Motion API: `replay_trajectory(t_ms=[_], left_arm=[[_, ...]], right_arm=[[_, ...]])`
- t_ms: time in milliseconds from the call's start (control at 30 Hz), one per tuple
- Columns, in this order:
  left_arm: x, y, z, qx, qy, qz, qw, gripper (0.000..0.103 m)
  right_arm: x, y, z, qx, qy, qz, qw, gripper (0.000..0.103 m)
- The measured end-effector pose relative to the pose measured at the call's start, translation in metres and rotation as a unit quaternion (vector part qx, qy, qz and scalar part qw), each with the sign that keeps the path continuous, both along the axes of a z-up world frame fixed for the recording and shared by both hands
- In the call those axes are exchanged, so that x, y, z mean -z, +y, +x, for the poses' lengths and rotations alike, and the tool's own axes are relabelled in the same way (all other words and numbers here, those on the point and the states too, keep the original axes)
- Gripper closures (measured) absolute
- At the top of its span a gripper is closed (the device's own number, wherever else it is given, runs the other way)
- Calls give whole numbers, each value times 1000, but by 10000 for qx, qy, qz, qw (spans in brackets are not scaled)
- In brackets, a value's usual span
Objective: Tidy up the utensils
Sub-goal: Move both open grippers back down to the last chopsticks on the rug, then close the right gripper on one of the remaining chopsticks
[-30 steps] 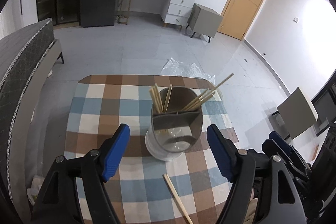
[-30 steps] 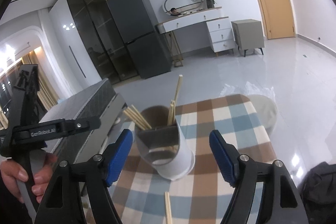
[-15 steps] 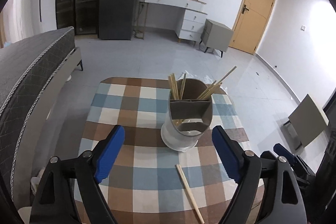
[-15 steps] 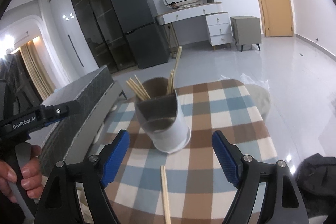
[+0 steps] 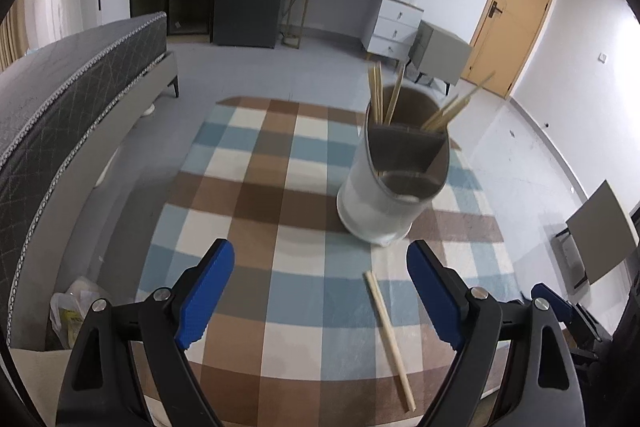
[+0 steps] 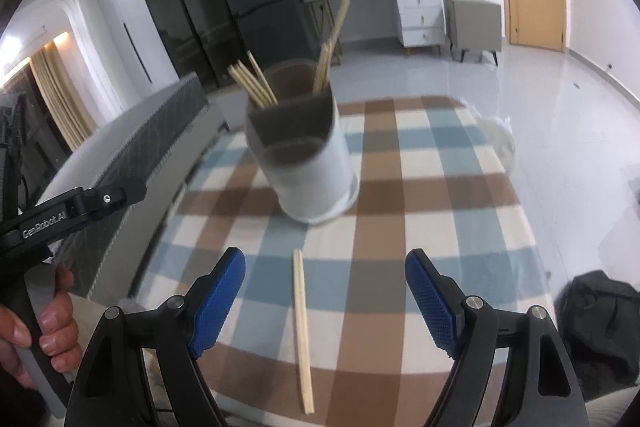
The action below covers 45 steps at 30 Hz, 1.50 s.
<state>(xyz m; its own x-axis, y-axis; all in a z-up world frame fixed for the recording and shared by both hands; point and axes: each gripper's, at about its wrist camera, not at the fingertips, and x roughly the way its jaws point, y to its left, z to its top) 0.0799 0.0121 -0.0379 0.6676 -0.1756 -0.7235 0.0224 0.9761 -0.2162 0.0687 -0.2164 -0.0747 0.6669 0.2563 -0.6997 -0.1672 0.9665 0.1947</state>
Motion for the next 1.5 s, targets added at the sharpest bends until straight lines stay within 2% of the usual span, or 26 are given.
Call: replay_trajectory(t_ms=[100, 133, 200, 300, 533, 667, 900, 1033, 1100, 1167, 1300, 1433, 1500], left_arm=[[16, -3, -1, 163, 10, 3, 9999, 18], [21, -3, -2, 119, -35, 118, 9999, 18], [36, -4, 2, 2, 155, 381, 9992, 18], [46, 0, 11, -69, 525, 105, 9985, 18], [44, 9, 15, -243, 622, -73, 9977, 18], [42, 15, 19, -361, 640, -112, 9972, 18], [43, 30, 28, -592, 796, -318, 9946, 18], [44, 38, 33, -719, 871, -450, 9926, 18], [44, 42, 34, -793, 915, -512, 9913, 18], [46, 47, 37, -868, 980, -570, 9898, 18], [51, 55, 39, -982, 1136, -724, 9860, 18], [54, 57, 41, -1028, 1249, -745, 9840, 18], [55, 57, 42, -1020, 1298, -768, 9833, 18]], right_arm=[[12, 2, 3, 7, 173, -127, 9998, 20], [15, 3, 3, 24, 228, -170, 9996, 19], [22, 4, 4, 65, 336, -250, 9991, 16], [31, 5, 6, 41, 482, -255, 9985, 14], [43, 18, 17, -178, 676, -402, 9967, 8], [51, 24, 27, -324, 966, -364, 9941, 4], [67, 49, 52, -726, 1310, -1069, 9829, 4], [76, 69, 67, -1080, 1245, -1618, 9730, 6], [82, 75, 75, -1147, 1268, -1825, 9682, 14], [88, 76, 86, -1130, 1387, -1905, 9653, 28], [99, 75, 99, -1107, 1521, -1982, 9619, 32], [106, 78, 103, -1142, 1620, -2029, 9589, 43], [107, 81, 102, -1214, 1588, -1990, 9594, 44]])
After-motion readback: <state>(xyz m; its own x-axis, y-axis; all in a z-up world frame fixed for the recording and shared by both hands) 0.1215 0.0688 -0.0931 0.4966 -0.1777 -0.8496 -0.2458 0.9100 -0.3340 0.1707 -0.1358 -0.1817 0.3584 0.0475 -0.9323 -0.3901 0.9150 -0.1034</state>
